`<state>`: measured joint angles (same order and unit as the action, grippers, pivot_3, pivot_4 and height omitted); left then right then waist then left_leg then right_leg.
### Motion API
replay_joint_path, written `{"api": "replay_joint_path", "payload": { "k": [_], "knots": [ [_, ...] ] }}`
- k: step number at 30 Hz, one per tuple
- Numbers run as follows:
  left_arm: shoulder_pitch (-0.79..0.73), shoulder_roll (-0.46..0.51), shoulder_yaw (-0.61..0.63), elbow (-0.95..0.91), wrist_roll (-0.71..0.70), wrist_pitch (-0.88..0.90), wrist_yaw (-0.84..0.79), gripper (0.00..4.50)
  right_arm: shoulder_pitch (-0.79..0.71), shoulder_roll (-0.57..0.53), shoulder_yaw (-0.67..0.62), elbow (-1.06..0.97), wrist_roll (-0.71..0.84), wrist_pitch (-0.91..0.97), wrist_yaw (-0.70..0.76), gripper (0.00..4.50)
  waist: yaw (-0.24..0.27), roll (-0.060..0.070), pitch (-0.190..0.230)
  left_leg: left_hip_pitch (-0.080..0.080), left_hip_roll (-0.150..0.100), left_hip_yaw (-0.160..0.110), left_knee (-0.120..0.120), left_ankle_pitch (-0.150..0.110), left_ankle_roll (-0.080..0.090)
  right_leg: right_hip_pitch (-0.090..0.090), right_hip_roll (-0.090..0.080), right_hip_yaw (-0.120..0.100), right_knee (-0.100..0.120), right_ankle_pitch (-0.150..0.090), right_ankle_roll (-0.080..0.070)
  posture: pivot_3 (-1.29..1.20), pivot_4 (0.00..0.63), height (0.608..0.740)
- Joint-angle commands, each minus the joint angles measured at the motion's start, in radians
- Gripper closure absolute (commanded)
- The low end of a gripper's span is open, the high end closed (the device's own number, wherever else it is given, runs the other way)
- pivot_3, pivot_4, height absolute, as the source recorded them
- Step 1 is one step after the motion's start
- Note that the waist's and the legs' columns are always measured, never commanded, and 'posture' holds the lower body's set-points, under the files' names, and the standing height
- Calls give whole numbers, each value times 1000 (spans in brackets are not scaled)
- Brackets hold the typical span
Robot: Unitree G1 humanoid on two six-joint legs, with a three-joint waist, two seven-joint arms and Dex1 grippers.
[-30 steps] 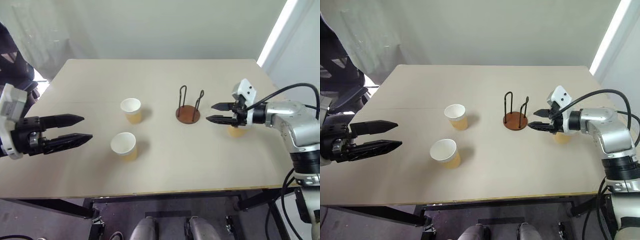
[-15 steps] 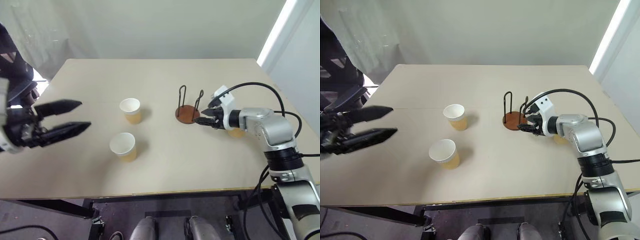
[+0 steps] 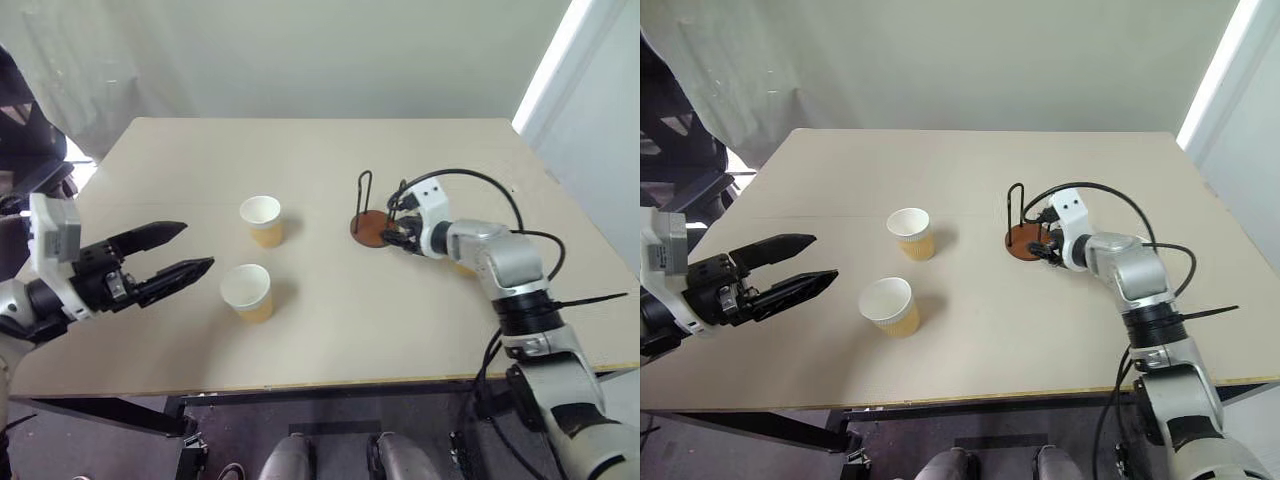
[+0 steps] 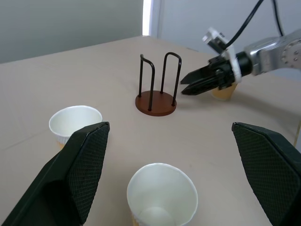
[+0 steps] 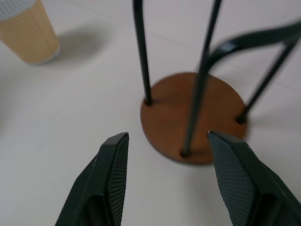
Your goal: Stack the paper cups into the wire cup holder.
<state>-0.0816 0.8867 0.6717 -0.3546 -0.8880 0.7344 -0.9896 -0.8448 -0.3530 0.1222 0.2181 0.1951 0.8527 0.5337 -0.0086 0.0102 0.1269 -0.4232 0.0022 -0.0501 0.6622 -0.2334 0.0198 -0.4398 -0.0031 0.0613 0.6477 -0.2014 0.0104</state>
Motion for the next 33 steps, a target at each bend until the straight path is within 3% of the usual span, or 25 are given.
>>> {"api": "replay_joint_path", "payload": {
  "k": [1,13,16,22,23,25,29,33],
  "knots": [
    [-13,25,19,-12,-18,-16,7,34,-48,23,-39,26,-12,-60,-41,1781,0,0,0,0,0,0,0,0,0,0,0,0,0,0,0,0,150,740],
    [0,39,27,-16,-26,-24,18,34,-82,69,-38,140,-46,-173,-85,1781,0,0,0,-1,0,-1,0,-1,-1,0,0,-1,-1,0,0,0,150,740],
    [1,41,23,-16,-23,-28,21,0,-78,77,-38,156,-54,-193,-88,2335,0,0,0,-1,0,-1,0,-1,-2,0,0,-1,-1,0,0,0,150,740],
    [3,53,29,-4,-15,-39,13,0,-61,82,-39,160,-59,-220,-78,4449,0,0,0,-1,0,-1,0,-1,-2,0,0,-1,-1,0,0,0,150,740],
    [2,59,31,1,-15,-40,9,0,-56,79,-36,155,-58,-225,-64,4449,0,0,0,-1,0,-1,0,-1,-2,0,0,-1,-1,0,0,0,150,740],
    [-7,78,38,15,-20,-38,-3,0,-25,53,-16,107,-36,-232,21,4449,0,0,0,-1,0,-1,0,-1,-2,0,0,-1,-1,0,0,0,150,740],
    [-18,109,34,34,-21,-38,-29,0,99,-75,55,-149,66,-208,324,4449,2,0,0,-3,0,-2,0,-2,-3,0,0,-2,-2,0,-1,0,150,740],
    [-23,120,26,52,-13,-45,-44,0,201,-201,79,-385,175,-121,496,4449,-1,-1,0,-3,0,-1,1,-3,-4,0,0,-2,-2,1,2,0,150,740]
  ]
}}
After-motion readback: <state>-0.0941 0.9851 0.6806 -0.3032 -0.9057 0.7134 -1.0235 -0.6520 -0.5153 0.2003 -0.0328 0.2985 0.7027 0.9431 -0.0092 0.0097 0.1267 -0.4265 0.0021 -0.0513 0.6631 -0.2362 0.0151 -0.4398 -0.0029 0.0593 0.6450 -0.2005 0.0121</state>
